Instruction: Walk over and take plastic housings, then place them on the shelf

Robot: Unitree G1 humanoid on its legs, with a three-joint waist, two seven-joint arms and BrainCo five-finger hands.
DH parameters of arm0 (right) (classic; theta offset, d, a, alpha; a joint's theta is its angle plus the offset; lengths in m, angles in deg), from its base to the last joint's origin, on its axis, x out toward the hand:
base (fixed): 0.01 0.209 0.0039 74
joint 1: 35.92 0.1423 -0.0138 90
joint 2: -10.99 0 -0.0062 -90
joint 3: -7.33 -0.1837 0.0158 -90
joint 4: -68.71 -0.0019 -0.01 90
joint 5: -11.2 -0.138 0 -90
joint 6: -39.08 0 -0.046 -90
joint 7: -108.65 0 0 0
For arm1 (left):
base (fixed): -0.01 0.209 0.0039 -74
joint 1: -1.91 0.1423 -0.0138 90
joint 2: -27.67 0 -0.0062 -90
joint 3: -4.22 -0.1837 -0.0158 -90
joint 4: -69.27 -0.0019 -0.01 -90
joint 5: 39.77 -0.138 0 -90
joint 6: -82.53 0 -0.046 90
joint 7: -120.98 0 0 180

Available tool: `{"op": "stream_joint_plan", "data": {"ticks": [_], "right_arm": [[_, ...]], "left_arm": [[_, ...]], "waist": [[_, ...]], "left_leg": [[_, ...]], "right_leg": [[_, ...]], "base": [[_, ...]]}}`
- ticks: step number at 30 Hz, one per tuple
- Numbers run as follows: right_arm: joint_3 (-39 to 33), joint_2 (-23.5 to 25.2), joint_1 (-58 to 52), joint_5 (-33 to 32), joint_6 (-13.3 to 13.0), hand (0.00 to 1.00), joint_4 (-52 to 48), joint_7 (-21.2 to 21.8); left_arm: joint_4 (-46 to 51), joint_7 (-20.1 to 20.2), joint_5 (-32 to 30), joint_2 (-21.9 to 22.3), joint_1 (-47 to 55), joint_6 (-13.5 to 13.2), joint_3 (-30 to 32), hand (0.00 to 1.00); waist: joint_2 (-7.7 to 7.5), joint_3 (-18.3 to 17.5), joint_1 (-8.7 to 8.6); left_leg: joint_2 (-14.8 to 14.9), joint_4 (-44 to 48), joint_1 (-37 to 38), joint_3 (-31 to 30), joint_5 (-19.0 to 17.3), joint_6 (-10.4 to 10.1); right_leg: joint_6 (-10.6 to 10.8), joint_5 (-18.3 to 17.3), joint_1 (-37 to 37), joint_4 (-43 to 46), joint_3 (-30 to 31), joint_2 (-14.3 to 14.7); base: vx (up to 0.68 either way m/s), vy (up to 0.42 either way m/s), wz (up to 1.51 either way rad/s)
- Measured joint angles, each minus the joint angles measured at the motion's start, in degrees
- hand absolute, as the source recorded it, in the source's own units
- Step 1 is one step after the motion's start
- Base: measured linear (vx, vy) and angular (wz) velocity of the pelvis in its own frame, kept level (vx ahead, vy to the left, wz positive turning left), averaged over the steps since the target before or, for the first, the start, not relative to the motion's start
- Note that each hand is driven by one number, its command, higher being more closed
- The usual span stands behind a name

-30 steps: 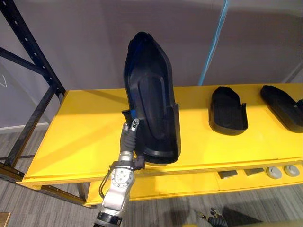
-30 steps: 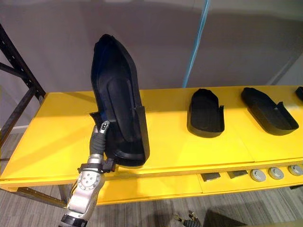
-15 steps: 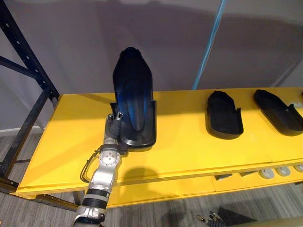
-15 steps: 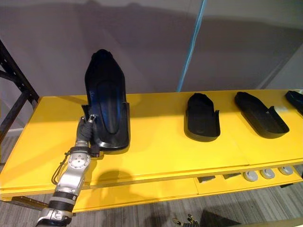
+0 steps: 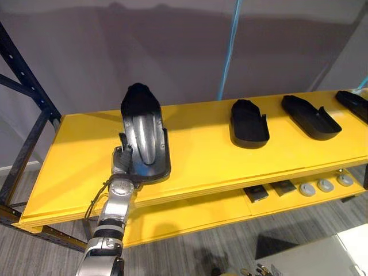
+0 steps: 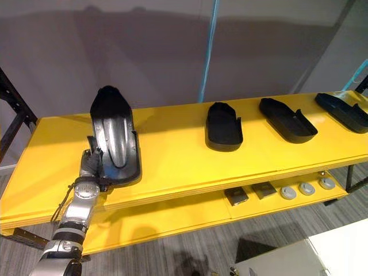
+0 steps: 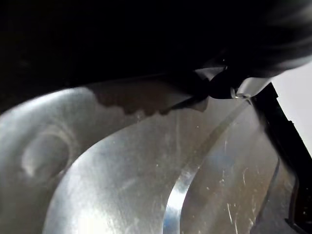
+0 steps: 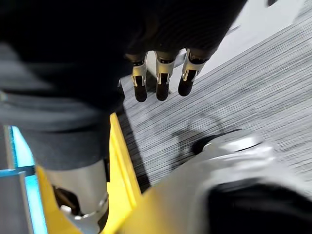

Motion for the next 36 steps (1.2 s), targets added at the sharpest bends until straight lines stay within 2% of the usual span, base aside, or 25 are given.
{"op": "stream_joint_plan", "data": {"ticks": [7, 8, 14, 21, 26, 29, 33, 36], "right_arm": [[0.8, -0.2, -0.49, 0.01, -0.02, 0.0, -0.88, -0.01], [0.79, -0.24, -0.38, 0.0, -0.11, 0.0, -0.9, -0.01], [0.94, -0.54, 0.77, -0.03, -0.26, 0.0, -1.01, -0.02], [2.01, -0.79, 1.12, -0.04, -0.91, 0.0, -1.17, -0.2], [2.02, -0.76, 1.19, -0.04, -0.92, 0.0, -1.17, -0.19], [2.03, -0.73, 1.24, -0.03, -0.9, 0.0, -1.19, -0.19], [2.02, -0.72, 1.31, 0.07, -0.85, 0.0, -1.19, -0.19], [2.02, -0.74, 1.62, 0.37, -0.83, 0.0, -1.19, -0.17]], "left_arm": [[-7.06, 0.15, -0.01, -1.82, -6.67, 0.01, 1.29, 1.0], [-8.04, 0.2, -0.02, -2.32, -7.9, -0.04, 1.3, 0.0], [-10.81, 0.64, -0.21, -4.23, -13.31, -0.28, 1.28, 0.0], [-11.43, 0.53, -1.27, -4.2, -13.39, -1.07, 1.16, 0.0], [-10.36, 0.46, -1.25, -3.54, -12.98, -0.14, 1.95, 0.0], [-5.3, -0.62, -1.21, -2.18, -10.42, 0.99, 3.39, 0.0], [0.93, -2.0, -1.1, -0.26, -7.61, 1.14, 4.2, 0.0], [9.51, -3.49, -1.04, 1.04, -4.85, 1.09, 4.65, 0.0]], "waist": [[0.12, 0.19, -0.43], [0.22, 0.53, -0.46], [0.29, 2.73, -0.58], [0.2, 3.95, -0.57], [0.09, 4.17, -0.5], [0.03, 4.23, -0.43], [0.04, 4.23, -0.3], [0.05, 4.24, -0.04]], "left_leg": [[0.07, 0.24, -0.38, 0.47, 0.31, -0.06], [0.09, 0.33, -0.37, 0.57, 0.29, -0.1], [0.07, 0.63, -0.22, 0.86, 0.19, -0.05], [0.06, 1.36, 0.08, 0.81, -0.2, -0.03], [-0.02, 1.37, 0.13, 0.71, -0.25, 0.0], [-0.02, 1.36, -0.14, 0.25, -0.24, 0.01], [-0.01, 1.35, -0.56, -0.82, -0.16, -0.02], [-0.01, 1.35, -0.53, -1.1, -0.16, -0.02]], "right_leg": [[-0.57, 0.91, -0.68, 0.22, 0.68, 0.3], [-0.55, 0.92, -0.66, 0.24, 0.68, 0.33], [-0.59, 0.91, -0.36, 0.14, 0.43, 0.33], [-0.63, 0.67, 0.32, 0.06, 0.13, 0.16], [-0.67, 0.52, 0.3, 0.28, 0.08, 0.05], [-0.64, 0.5, 0.32, 0.24, -0.27, 0.02], [-0.36, 0.51, 0.68, 0.18, -1.39, -0.05], [-0.37, 0.5, 1.05, 0.04, -1.79, -0.07]], "base": [[0.05, -0.005, -0.05], [0.15, -0.01, -0.03], [0.07, -0.002, -0.01], [-0.03, 0.0, 0.01], [-0.09, 0.008, 0.02], [-0.02, -0.001, 0.06], [0.04, -0.007, 0.15], [0.06, -0.002, 0.07]]}}
